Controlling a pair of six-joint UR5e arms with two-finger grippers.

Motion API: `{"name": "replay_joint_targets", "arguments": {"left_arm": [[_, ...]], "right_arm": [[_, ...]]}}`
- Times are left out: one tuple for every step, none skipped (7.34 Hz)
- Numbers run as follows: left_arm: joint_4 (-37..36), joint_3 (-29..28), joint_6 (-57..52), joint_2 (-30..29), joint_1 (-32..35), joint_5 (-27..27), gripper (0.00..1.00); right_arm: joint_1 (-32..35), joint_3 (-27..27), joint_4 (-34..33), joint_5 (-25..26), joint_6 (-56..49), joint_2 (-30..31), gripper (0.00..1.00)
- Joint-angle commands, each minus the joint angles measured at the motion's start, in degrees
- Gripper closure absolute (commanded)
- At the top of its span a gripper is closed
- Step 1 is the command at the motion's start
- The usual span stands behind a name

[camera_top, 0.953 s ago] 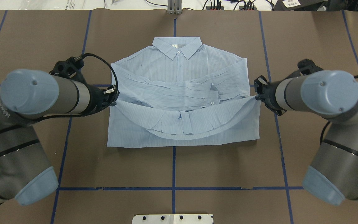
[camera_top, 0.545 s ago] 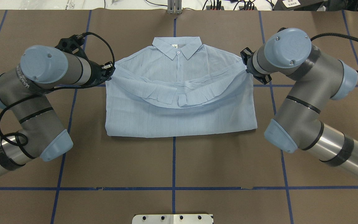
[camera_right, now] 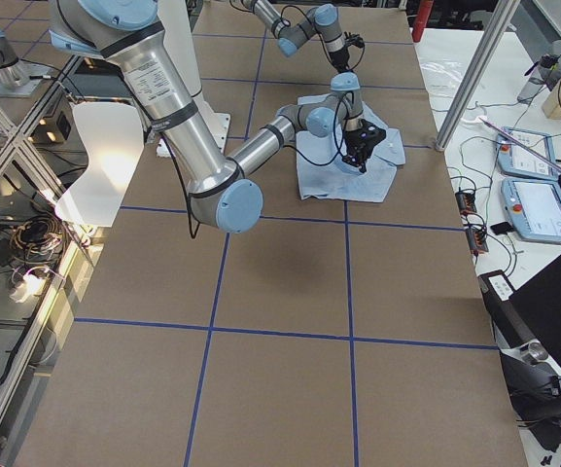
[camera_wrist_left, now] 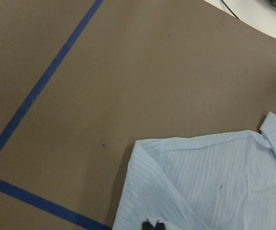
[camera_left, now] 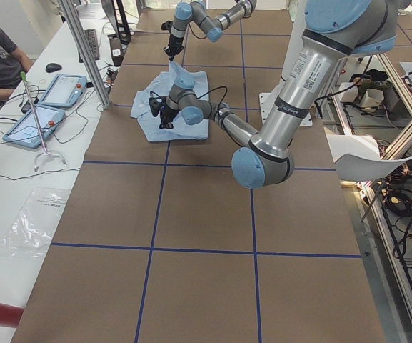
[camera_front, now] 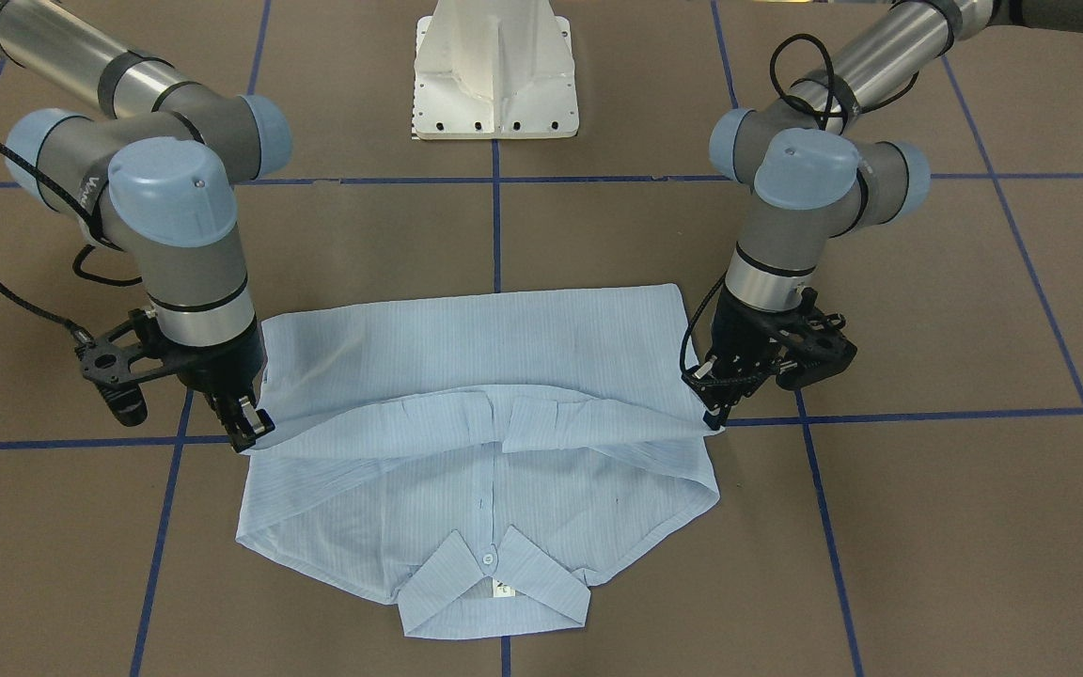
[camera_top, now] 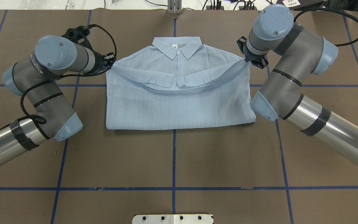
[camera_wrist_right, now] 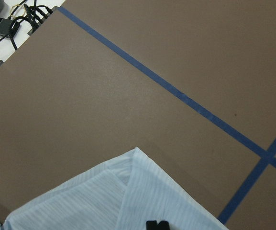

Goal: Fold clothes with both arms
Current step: 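Lay the hem near the collar and open both grippers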

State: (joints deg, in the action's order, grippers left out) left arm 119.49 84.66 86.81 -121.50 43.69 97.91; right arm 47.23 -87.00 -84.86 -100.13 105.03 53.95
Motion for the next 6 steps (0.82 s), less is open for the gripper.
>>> {"name": "replay_joint_targets", "arguments": {"left_arm": [[4.16, -7.39, -1.73, -3.38, 1.66, 0.00, 1.00], [4.35, -8.54, -2.52, -4.08, 2.27, -0.09, 1.00], [4.87, -10.46, -2.96, -5.05, 2.37, -0.27, 1.00], [6.71, -13.61, -2.96, -6.19, 2.37, -0.88, 1.00], [9.07, -17.21, -3.05, -7.33, 2.28, -0.88, 1.00], [9.79, -17.51, -3.40, -7.52, 2.37, -0.88, 1.00]], "right_arm": [[1.37, 5.70, 2.85, -0.24, -1.93, -2.01, 1.00], [1.46, 7.44, 2.94, -0.24, -2.11, -2.53, 1.00], [1.55, 10.25, 3.03, -0.24, -2.02, -4.19, 1.00], [1.46, 13.06, 4.42, -0.24, -2.11, -5.16, 1.00], [1.20, 15.43, 6.53, -0.16, -2.02, -5.43, 1.00], [1.11, 15.98, 7.16, -0.24, -1.93, -5.44, 1.00]]}}
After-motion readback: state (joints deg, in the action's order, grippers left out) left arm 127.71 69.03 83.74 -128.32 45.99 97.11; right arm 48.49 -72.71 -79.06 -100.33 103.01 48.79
